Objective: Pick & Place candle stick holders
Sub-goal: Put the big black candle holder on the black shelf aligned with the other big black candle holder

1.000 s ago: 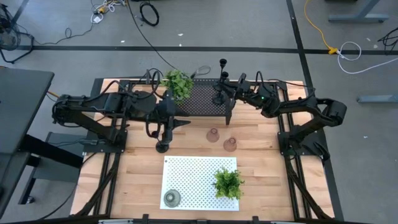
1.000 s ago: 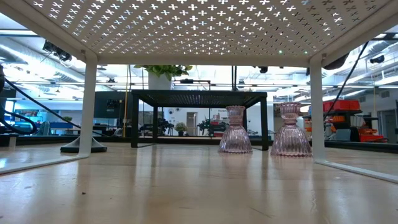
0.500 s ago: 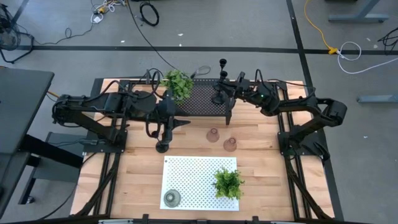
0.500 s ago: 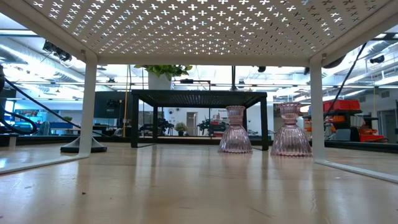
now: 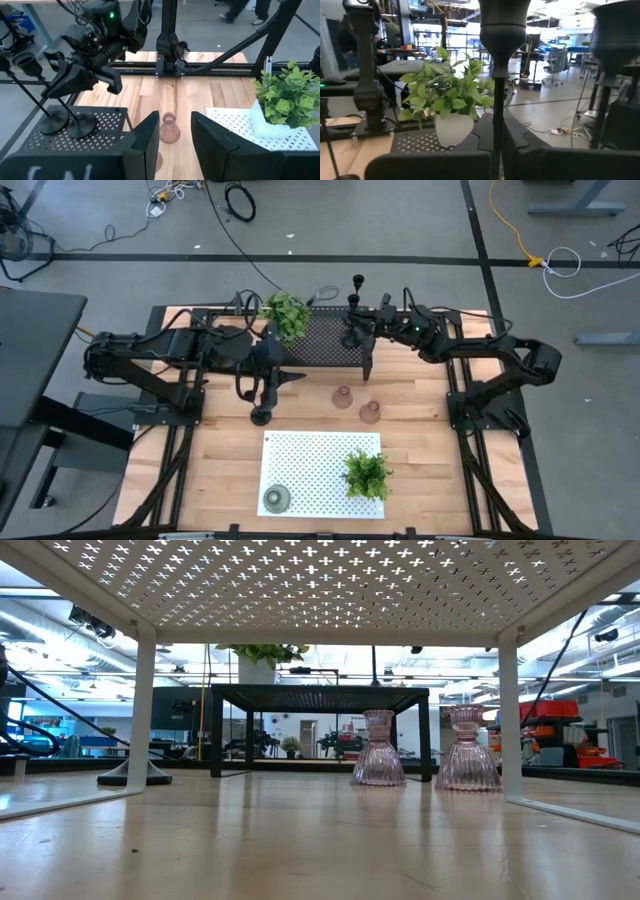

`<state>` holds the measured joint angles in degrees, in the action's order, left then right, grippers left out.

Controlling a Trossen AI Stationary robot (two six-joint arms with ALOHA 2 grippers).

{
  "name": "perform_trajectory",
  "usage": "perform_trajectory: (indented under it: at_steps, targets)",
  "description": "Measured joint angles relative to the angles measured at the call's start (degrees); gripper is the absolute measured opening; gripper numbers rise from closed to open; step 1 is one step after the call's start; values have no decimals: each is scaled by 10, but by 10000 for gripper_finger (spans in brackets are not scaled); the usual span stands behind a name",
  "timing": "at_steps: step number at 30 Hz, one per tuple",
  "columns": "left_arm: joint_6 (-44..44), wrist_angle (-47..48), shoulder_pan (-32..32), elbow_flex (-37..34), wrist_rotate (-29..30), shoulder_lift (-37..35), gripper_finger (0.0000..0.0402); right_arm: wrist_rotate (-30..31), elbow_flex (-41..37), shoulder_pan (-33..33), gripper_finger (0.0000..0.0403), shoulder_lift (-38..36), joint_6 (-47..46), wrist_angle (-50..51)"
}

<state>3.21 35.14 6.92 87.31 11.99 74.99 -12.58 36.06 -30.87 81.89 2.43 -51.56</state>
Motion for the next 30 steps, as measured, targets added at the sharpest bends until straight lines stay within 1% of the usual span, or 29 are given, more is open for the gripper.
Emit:
perform_trajectory:
  at_steps: [6,17,19,22,26,30]
  targets:
    - [0,3,0,0,0,0,115,1,-13,0,0,-21,0,0]
    - [1,3,0,0,0,0,115,1,-14,0,0,-21,0,4]
    - [2,3,0,0,0,0,115,1,-14,-1,7,-21,0,4]
    - [1,3,0,0,0,0,115,2,-14,-1,27,-21,0,8]
    - [1,3,0,0,0,0,115,25,-14,-1,53,-21,1,16]
    - [1,3,0,0,0,0,115,27,-14,-1,65,-21,5,20]
